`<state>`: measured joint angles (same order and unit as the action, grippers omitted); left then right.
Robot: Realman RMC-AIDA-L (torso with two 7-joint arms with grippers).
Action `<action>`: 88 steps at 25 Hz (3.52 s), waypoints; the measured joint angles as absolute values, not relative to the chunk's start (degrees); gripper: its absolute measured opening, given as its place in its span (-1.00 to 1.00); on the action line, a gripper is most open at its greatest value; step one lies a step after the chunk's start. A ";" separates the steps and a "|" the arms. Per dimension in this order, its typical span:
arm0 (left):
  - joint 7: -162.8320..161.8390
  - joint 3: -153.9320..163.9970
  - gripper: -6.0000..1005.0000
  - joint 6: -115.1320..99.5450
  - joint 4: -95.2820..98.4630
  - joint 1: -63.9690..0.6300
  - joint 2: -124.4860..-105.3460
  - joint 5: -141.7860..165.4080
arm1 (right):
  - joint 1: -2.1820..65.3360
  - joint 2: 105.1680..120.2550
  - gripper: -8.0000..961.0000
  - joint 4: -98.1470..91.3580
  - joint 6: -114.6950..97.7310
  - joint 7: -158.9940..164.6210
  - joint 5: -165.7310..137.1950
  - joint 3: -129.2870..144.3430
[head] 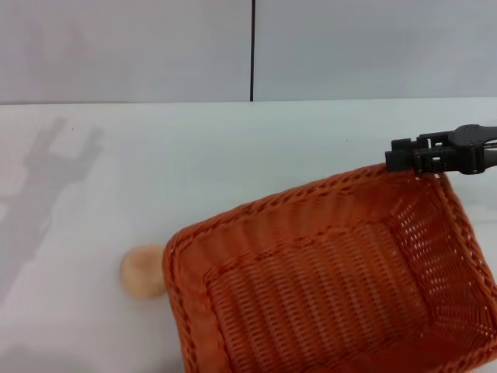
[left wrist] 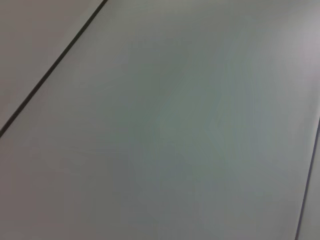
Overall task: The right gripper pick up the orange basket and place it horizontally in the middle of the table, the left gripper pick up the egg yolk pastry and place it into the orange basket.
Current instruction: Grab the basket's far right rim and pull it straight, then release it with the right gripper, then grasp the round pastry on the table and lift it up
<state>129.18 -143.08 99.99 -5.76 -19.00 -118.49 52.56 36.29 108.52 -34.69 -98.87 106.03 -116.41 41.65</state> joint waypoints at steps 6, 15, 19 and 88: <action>128.81 -143.09 0.59 100.13 -5.94 -19.04 -118.47 52.56 | 35.20 108.19 0.15 -36.44 -99.07 107.57 -116.78 41.33; 128.74 -143.08 0.59 100.49 -6.23 -18.71 -118.39 52.56 | 28.77 110.88 0.21 -47.77 -99.69 108.12 -113.22 29.32; 128.14 -142.52 0.59 100.60 -7.27 -18.53 -118.12 52.77 | 25.71 111.93 0.21 -47.03 -99.46 102.48 -105.96 24.26; 109.65 -134.82 0.46 86.90 -31.20 -16.62 -115.49 112.89 | 17.49 113.82 0.22 -29.62 -100.81 84.11 -87.36 1.32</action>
<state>109.65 -134.82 86.90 -31.20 -16.62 -115.49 112.89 17.49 113.82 -29.62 -100.81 84.11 -87.36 1.32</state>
